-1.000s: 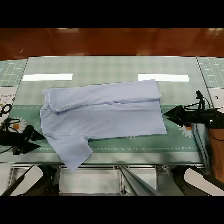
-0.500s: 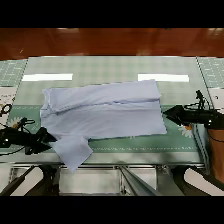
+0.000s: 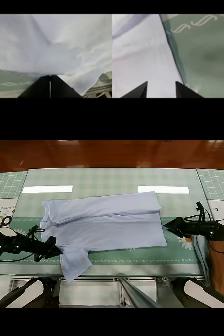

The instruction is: Fold the shirts.

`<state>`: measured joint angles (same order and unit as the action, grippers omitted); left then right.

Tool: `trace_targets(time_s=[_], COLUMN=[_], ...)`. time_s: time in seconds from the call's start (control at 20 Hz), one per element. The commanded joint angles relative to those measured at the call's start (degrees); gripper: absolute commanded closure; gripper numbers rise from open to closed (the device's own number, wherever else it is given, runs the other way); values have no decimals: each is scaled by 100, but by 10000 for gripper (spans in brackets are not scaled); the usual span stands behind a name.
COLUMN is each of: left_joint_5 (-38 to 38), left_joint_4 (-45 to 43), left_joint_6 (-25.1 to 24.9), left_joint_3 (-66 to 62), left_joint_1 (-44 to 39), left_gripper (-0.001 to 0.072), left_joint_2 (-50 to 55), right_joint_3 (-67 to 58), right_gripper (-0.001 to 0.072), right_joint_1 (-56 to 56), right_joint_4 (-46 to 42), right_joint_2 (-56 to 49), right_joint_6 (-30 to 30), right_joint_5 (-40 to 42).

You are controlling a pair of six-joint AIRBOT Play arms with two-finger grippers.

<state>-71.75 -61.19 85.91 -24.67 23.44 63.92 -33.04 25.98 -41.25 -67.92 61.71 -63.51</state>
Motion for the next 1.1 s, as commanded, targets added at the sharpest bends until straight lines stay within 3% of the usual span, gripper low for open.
trace_targets(time_s=[0.0,0.15,0.25,0.6,0.85,0.9,0.95,1.0,1.05], left_joint_5=[-243,-234,-234,-170,-179,-179,-186,-212,-236], left_joint_4=[105,105,105,105,107,107,109,103,105], left_joint_6=[-59,-59,-63,-76,-79,-81,-142,-262,-297], left_joint_3=[-101,-101,-101,-101,-101,-101,-107,-149,-229], left_joint_1=[-59,-59,-61,-61,-61,-61,-59,-52,-26], left_gripper=[692,692,692,692,692,692,692,692,692], left_joint_2=[-37,-79,-79,-79,-79,-79,-79,-79,-79], right_joint_3=[-50,-50,-31,17,11,11,-15,-63,-151], right_gripper=[304,304,304,304,317,408,606,680,680], right_joint_1=[-2,-4,-15,-15,-776,-881,-955,-992,-1008], right_joint_4=[-903,-1814,-1928,-1185,-752,-568,-444,-378,-415], right_joint_2=[4,4,4,-396,-927,-942,-940,-940,-940], right_joint_6=[627,1231,1283,1029,881,798,610,317,179], right_joint_5=[-459,-761,-1012,-848,-199,-50,-48,-203,-435])
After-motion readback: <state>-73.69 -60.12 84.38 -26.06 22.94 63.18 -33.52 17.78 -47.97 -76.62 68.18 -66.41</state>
